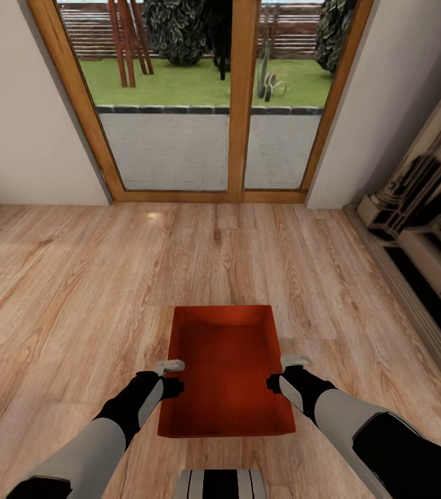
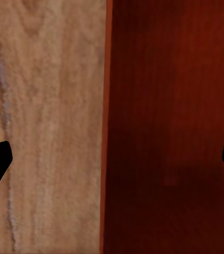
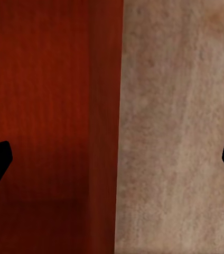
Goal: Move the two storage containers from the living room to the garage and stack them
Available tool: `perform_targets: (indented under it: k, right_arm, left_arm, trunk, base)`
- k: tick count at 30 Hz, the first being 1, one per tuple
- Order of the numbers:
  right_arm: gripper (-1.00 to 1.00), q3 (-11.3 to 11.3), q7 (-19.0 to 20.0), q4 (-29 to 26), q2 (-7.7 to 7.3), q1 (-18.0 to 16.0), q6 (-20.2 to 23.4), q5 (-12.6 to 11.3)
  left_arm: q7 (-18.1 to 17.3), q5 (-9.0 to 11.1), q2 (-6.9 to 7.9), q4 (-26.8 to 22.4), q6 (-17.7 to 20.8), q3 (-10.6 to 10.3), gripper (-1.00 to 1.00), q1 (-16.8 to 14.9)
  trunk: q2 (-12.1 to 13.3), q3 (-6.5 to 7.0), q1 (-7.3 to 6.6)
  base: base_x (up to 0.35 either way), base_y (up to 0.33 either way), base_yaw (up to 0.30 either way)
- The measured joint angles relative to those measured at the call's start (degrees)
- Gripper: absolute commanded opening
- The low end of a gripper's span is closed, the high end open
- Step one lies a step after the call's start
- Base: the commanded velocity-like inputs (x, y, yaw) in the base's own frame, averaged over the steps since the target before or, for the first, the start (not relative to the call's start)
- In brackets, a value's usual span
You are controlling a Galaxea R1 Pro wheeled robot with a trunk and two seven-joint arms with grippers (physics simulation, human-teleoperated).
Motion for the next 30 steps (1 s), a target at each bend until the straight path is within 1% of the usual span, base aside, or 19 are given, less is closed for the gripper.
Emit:
perform_targets:
  k: [20, 21, 25, 26, 27, 28, 30]
  right_arm:
    - [1.00, 0.01, 0.00, 0.00, 0.12, 0.00, 0.00, -0.01]
    - [-1.00, 0.03, 0.00, 0.00, 0.15, 0.00, 0.00, -0.01]
    - [-1.00, -0.23, 0.09, -0.03, 0.18, 0.00, -0.03, -0.32]
    - [-1.00, -0.69, 0.22, -0.08, 0.20, 0.00, -0.04, -0.69]
    - [-1.00, -0.45, 0.09, -0.07, 0.16, -0.01, 0.00, -0.15]
    - [-1.00, -0.35, 0.08, -0.06, 0.13, -0.02, -0.06, -0.15]
    - [-1.00, -0.69, 0.22, -0.10, 0.07, -0.01, -0.14, -0.70]
  left_arm:
    - [0.07, 0.18, 0.06, 0.29, -0.01, 0.01, 1.00, 0.00]
    - [0.07, 0.23, 0.06, 0.33, -0.01, 0.04, -1.00, 0.00]
    - [0.10, 0.29, 0.05, 0.58, 0.06, 0.10, -1.00, 0.00]
    - [-0.05, 1.51, 0.01, 0.63, -0.06, 0.07, -1.00, 0.00]
    - [-0.07, 1.47, 0.02, 0.63, -0.01, 0.11, -1.00, 0.00]
    - [-0.12, 1.72, 0.04, 0.62, -0.07, 0.14, -1.00, -0.01]
    - [-0.11, 1.67, 0.04, 0.52, -0.10, 0.19, -1.00, 0.01]
  trunk:
    - [0.00, 0.00, 0.00]
    - [0.00, 0.00, 0.00]
    - [0.00, 0.00, 0.00]
    - [0.00, 0.00, 0.00]
    - [-0.01, 0.01, -0.01]
    - [0.00, 0.01, -0.01]
    - [0.00, 0.00, 0.00]
  base:
    - [0.000, 0.000, 0.000]
    - [0.000, 0.000, 0.000]
    - [0.000, 0.000, 0.000]
    - [0.000, 0.000, 0.000]
    - [0.000, 0.000, 0.000]
    - [0.000, 0.000, 0.000]
    - [0.000, 0.000, 0.000]
